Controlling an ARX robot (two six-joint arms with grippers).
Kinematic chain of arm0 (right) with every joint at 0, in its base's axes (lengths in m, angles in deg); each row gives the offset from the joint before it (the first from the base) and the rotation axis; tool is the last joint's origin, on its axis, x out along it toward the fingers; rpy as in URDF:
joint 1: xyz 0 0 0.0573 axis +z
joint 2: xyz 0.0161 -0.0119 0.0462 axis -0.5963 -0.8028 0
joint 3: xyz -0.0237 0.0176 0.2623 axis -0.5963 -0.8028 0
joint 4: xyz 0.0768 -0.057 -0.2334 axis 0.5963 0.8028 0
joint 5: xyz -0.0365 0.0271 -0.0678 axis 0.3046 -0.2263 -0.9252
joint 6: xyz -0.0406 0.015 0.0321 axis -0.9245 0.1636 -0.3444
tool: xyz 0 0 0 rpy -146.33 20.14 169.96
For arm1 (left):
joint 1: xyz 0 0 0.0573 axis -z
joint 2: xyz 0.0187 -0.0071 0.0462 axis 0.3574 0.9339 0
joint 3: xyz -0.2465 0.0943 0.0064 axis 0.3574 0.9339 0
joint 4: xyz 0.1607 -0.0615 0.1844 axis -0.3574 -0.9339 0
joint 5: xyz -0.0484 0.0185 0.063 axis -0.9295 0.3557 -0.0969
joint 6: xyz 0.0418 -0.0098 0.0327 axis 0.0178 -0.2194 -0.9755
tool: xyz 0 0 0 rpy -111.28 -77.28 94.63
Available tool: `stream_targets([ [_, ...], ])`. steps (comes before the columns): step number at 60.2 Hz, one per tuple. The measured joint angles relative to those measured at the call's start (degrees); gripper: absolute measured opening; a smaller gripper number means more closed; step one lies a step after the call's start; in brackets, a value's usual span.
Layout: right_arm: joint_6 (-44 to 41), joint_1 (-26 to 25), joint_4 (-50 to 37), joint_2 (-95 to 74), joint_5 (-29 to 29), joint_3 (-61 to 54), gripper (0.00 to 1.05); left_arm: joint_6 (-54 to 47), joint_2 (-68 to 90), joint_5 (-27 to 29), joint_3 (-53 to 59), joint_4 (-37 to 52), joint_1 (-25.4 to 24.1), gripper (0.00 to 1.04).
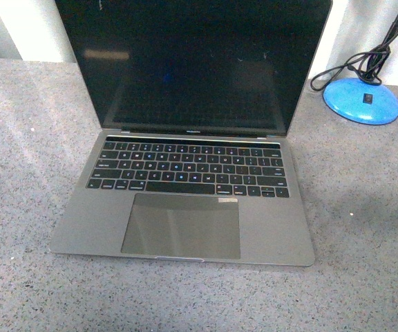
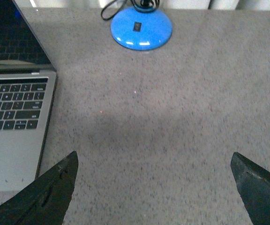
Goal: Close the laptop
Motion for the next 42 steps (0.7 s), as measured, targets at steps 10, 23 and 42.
stream_targets([
  [10,-4.2,6.1,-9.5,-17.6,-1.3,9.7,0.95,-1.1,20.0,-4.1,-6.1,19.2,0.6,0.98],
  [23,-10.9,11.7,-12.9,-35.3,-3.2,24.5,0.95,-3.6,42.1,-4.9,-16.9,32.1,5.4,0.98],
  [42,-15.4,15.1,-11.7,-52.2,-3.6,46.6,0.95,-4.7,58.2,-3.9,-33.0,36.8,10.8,0.98],
])
